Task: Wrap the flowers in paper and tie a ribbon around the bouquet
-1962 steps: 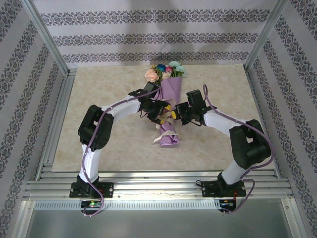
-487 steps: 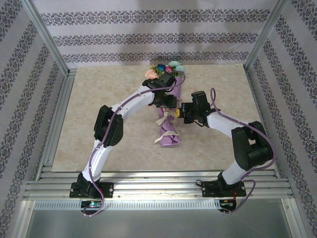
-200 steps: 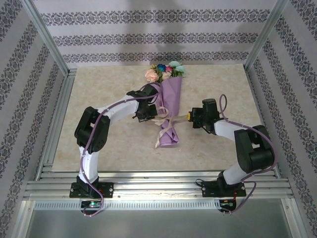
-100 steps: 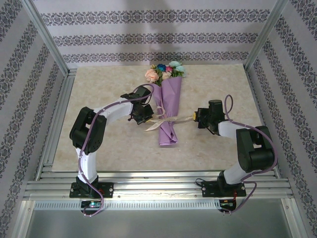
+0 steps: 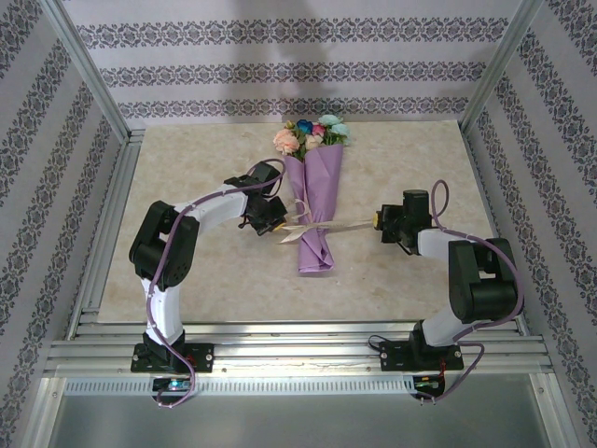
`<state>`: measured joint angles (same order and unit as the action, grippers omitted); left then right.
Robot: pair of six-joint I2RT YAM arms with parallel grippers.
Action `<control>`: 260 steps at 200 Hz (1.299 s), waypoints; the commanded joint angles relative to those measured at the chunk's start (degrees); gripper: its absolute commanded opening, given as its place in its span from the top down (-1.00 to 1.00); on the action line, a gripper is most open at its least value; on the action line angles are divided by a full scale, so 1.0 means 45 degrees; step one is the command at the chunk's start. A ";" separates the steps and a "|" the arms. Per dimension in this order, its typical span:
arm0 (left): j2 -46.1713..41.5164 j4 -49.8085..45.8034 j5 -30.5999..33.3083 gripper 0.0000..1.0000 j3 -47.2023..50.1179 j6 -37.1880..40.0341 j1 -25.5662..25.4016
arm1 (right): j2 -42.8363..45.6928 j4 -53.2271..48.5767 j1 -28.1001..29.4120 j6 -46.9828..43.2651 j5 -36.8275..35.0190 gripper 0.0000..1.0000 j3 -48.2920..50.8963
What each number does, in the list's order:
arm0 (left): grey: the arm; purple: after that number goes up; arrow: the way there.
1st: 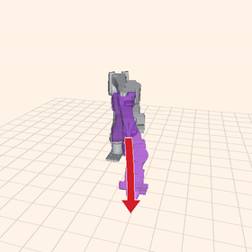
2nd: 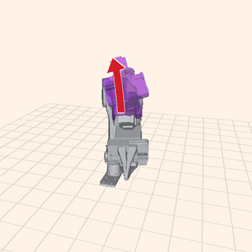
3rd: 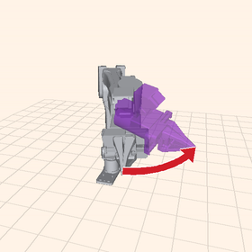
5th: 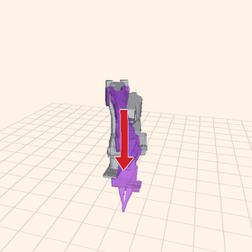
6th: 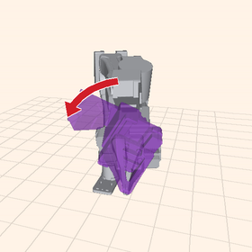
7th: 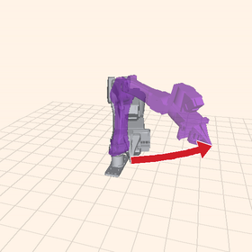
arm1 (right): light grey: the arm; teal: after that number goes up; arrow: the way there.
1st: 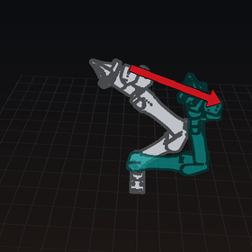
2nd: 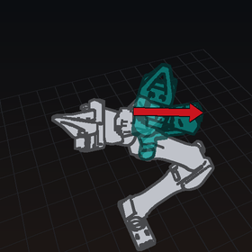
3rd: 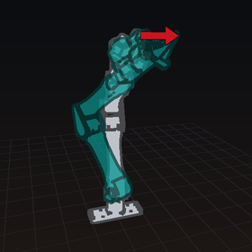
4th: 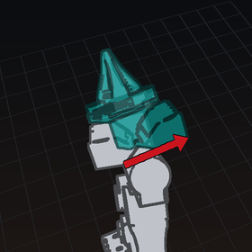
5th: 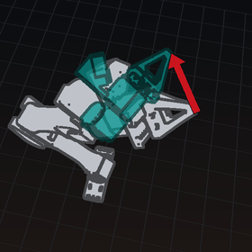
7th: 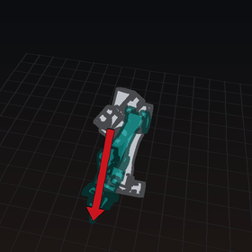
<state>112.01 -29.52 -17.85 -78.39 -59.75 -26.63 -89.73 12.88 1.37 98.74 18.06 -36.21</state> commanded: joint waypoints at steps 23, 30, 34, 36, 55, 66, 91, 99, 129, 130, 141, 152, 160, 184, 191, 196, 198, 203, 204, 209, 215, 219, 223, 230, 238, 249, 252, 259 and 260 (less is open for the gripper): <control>-0.0651 -0.0276 0.0322 1.00 0.0301 -0.0238 0.0502 | -0.0124 -0.0265 -0.0691 -0.0455 -0.0709 1.00 0.0194; -0.0662 -0.0290 0.0329 1.00 0.0326 -0.0258 0.0513 | -0.0149 -0.0309 -0.0750 -0.0511 -0.0713 1.00 0.0160; -0.0671 -0.0277 0.0330 1.00 0.0349 -0.0281 0.0526 | -0.0156 -0.0339 -0.0781 -0.0530 -0.0722 1.00 0.0155; -0.0681 -0.0277 0.0342 1.00 0.0350 -0.0274 0.0527 | -0.0162 -0.0347 -0.0804 -0.0549 -0.0721 1.00 0.0141; -0.0708 -0.0344 0.0338 1.00 0.0369 -0.0301 0.0576 | -0.0249 -0.0435 -0.0961 -0.0623 -0.0751 1.00 0.0068; -0.0701 -0.0373 0.0328 1.00 0.0352 -0.0297 0.0586 | -0.0337 -0.0513 -0.1021 -0.0695 -0.0760 1.00 -0.0001; -0.0696 -0.0486 0.0334 1.00 0.0369 -0.0312 0.0659 | -0.0497 -0.0734 -0.1122 -0.0752 -0.0847 1.00 -0.0148; -0.0713 -0.0544 0.0370 1.00 0.0403 -0.0330 0.0678 | -0.0546 -0.0810 -0.1152 -0.0779 -0.0875 1.00 -0.0176; -0.0876 -0.0665 0.0486 1.00 0.0658 -0.0324 0.0818 | -0.0674 -0.1203 -0.1318 -0.0978 -0.0975 1.00 -0.0415; -0.0881 -0.0666 0.0478 1.00 0.0670 -0.0330 0.0829 | -0.0670 -0.1213 -0.1309 -0.0981 -0.0981 1.00 -0.0423; -0.0960 -0.0667 0.0480 1.00 0.0754 -0.0331 0.0877 | -0.0665 -0.1416 -0.1358 -0.1070 -0.1045 1.00 -0.0502; -0.1003 -0.0641 0.0416 1.00 0.0818 -0.0311 0.0898 | -0.0679 -0.1519 -0.1392 -0.1113 -0.1102 1.00 -0.0528; -0.0977 -0.0647 0.0387 1.00 0.0818 -0.0306 0.0898 | -0.0702 -0.1552 -0.1395 -0.1104 -0.1129 1.00 -0.0547; -0.0984 -0.0648 0.0386 1.00 0.0799 -0.0353 0.0915 | -0.0724 -0.1734 -0.1397 -0.1124 -0.1163 1.00 -0.0565; -0.1020 -0.0657 0.0401 1.00 0.0789 -0.0353 0.0918 | -0.0705 -0.1759 -0.1395 -0.1139 -0.1191 1.00 -0.0567; -0.1028 -0.0667 0.0401 1.00 0.0777 -0.0346 0.0918 | -0.0704 -0.1779 -0.1413 -0.1123 -0.1202 1.00 -0.0563; -0.1039 -0.0682 0.0409 1.00 0.0779 -0.0339 0.0913 | -0.0704 -0.1787 -0.1416 -0.1146 -0.1202 1.00 -0.0566; -0.1040 -0.0701 0.0418 1.00 0.0760 -0.0322 0.0913 | -0.0704 -0.1833 -0.1417 -0.1141 -0.1219 1.00 -0.0561; -0.1041 -0.0704 0.0414 1.00 0.0760 -0.0319 0.0916 | -0.0694 -0.1840 -0.1427 -0.1141 -0.1220 1.00 -0.0564; -0.1047 -0.0725 0.0449 1.00 0.0754 -0.0307 0.0918 | -0.0684 -0.1858 -0.1436 -0.1151 -0.1221 1.00 -0.0581; -0.1057 -0.0735 0.0450 1.00 0.0760 -0.0288 0.0933 | -0.0684 -0.1894 -0.1446 -0.1158 -0.1226 1.00 -0.0579; -0.1056 -0.0759 0.0450 1.00 0.0760 -0.0307 0.0938 | -0.0670 -0.1912 -0.1470 -0.1164 -0.1234 1.00 -0.0605; -0.1069 -0.0769 0.0438 1.00 0.0770 -0.0304 0.0933 | -0.0665 -0.1924 -0.1475 -0.1161 -0.1231 1.00 -0.0605; -0.1092 -0.0757 0.0443 1.00 0.0779 -0.0303 0.0957 | -0.0668 -0.1936 -0.1495 -0.1182 -0.1222 1.00 -0.0597; -0.1087 -0.0764 0.0450 1.00 0.0781 -0.0295 0.0945 | -0.0650 -0.1950 -0.1514 -0.1191 -0.1236 1.00 -0.0626; -0.1115 -0.0737 0.0399 1.00 0.0780 -0.0312 0.0957 | -0.0628 -0.1954 -0.1515 -0.1214 -0.1223 1.00 -0.0625; -0.1110 -0.0717 0.0397 1.00 0.0779 -0.0306 0.0950 | -0.0626 -0.1973 -0.1515 -0.1219 -0.1205 1.00 -0.0621; -0.1112 -0.0663 0.0338 1.00 0.0779 -0.0314 0.0957 | -0.0609 -0.1965 -0.1515 -0.1256 -0.1184 1.00 -0.0631; -0.1106 -0.0655 0.0326 1.00 0.0779 -0.0316 0.0957 | -0.0608 -0.1965 -0.1515 -0.1267 -0.1174 1.00 -0.0638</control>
<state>109.34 -28.82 -19.99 -75.85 -60.95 -24.99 -92.09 5.56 -2.70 94.45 19.59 -37.78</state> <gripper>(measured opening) 0.045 0.056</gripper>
